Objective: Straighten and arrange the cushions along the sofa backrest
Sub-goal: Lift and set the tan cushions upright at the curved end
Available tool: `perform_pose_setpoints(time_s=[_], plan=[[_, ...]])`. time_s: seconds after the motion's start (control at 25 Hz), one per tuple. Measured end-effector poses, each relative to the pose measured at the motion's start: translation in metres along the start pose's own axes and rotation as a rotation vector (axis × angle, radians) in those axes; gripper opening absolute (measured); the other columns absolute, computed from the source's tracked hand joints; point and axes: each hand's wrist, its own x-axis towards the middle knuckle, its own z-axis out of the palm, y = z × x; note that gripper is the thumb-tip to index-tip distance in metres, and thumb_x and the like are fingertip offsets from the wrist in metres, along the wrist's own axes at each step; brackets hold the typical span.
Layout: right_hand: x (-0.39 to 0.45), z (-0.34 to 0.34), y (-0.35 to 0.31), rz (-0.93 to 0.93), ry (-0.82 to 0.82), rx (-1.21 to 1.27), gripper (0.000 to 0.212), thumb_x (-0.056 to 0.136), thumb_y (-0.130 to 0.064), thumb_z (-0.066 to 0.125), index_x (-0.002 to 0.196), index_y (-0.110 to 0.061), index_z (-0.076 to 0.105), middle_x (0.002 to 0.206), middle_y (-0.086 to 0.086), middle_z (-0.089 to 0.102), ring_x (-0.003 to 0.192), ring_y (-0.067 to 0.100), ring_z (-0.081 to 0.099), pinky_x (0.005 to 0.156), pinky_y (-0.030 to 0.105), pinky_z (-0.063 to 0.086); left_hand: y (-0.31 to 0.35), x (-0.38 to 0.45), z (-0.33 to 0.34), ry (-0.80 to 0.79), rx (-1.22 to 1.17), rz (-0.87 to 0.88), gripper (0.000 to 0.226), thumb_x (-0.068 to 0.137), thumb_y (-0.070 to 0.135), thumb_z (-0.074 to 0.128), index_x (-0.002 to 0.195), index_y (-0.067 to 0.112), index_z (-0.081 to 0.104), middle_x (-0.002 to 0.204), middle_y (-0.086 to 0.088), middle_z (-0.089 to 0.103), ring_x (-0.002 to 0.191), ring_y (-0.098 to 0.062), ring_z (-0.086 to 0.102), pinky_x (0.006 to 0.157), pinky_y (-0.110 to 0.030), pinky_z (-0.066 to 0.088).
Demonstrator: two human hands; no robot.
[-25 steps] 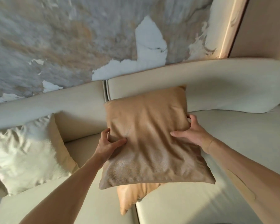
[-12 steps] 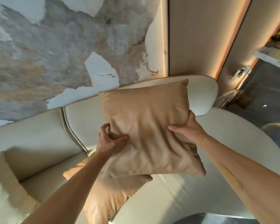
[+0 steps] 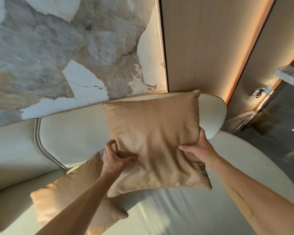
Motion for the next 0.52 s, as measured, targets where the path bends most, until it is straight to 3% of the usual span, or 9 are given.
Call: perform_pose_setpoints(time_s=[0.12,0.32,0.52], plan=[[0.056,-0.027,0.04,-0.011,-0.068,-0.005,0.109,0.05,-0.039,0.092,0.14,-0.037,0.03,0.125,-0.008,0.06,0.115,0.022,0.057,0.103,0.043,0.044,0.002,0.015,0.064,0.093,0.05,-0.045,0.108,0.042,0.05,0.084,0.134,0.027,0.032,0.126,0.0,0.043,0.124,-0.027,0.037,0.108,-0.046,0.035],[0.119,-0.031,0.088,-0.026,-0.104,-0.034,0.105,0.05,-0.038,0.092,0.136,-0.034,0.034,0.123,-0.007,0.061,0.113,0.022,0.058,0.1,0.042,0.045,-0.019,0.037,0.121,0.166,0.129,-0.086,0.109,0.045,0.053,0.083,0.137,0.029,0.029,0.126,0.004,0.043,0.123,-0.027,0.038,0.108,-0.05,0.035],[0.164,0.001,0.12,-0.084,-0.054,-0.003,0.091,0.059,-0.021,0.091,0.131,-0.031,0.036,0.119,-0.006,0.063,0.107,0.02,0.059,0.089,0.033,0.044,-0.052,0.074,0.146,0.216,0.172,-0.066,0.107,0.058,0.035,0.09,0.142,0.022,0.025,0.122,0.007,0.036,0.124,-0.027,0.036,0.103,-0.034,0.033]])
